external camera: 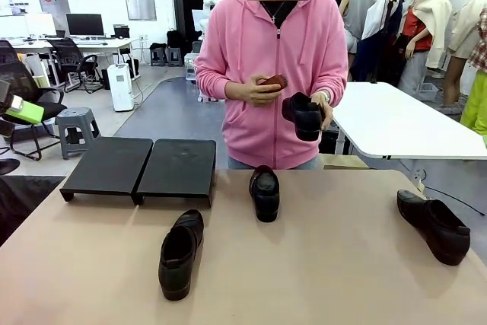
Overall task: Organize the shoes by placing them on the stand.
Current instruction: Place the Shoe from the middle of the table onto the Shoes Stand.
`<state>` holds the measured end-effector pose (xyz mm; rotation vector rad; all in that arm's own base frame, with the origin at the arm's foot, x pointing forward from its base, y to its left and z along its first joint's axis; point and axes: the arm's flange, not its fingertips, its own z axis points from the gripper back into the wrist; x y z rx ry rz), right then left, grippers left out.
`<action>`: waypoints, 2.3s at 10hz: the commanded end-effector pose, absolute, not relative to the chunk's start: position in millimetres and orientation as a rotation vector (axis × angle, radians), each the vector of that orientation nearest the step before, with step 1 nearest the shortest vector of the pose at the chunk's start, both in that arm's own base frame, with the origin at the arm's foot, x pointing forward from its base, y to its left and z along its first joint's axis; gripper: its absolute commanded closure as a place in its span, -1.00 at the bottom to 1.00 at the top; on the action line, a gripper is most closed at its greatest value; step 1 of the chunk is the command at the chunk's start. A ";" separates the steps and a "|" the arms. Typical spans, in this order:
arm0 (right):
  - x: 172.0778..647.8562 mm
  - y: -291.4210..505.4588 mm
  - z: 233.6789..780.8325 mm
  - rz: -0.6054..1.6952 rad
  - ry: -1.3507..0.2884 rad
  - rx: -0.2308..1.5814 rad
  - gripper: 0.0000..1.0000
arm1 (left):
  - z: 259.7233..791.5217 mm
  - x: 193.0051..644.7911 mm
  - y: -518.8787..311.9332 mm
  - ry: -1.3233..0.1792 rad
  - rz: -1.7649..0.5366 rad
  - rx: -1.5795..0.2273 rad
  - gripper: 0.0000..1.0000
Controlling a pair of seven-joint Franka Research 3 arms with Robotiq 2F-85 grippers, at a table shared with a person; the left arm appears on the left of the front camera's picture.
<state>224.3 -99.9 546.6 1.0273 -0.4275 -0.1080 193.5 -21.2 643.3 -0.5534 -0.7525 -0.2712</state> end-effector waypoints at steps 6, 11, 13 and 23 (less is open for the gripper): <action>225.2 -100.7 546.2 -0.084 -0.448 1.040 -1.00 | 642.4 194.6 -20.6 -0.759 -0.282 -0.569 -1.00; 225.2 -100.7 546.2 -0.084 -0.448 1.040 -1.00 | 616.1 259.0 -115.8 -0.464 -0.340 -0.450 -1.00; 225.2 -100.7 546.2 -0.084 -0.448 1.040 -1.00 | 571.8 335.1 -195.7 -0.242 -0.319 -0.307 -1.00; 225.2 -100.7 546.2 -0.084 -0.448 1.040 -1.00 | 430.6 391.8 -282.2 -0.081 0.044 -0.179 -1.00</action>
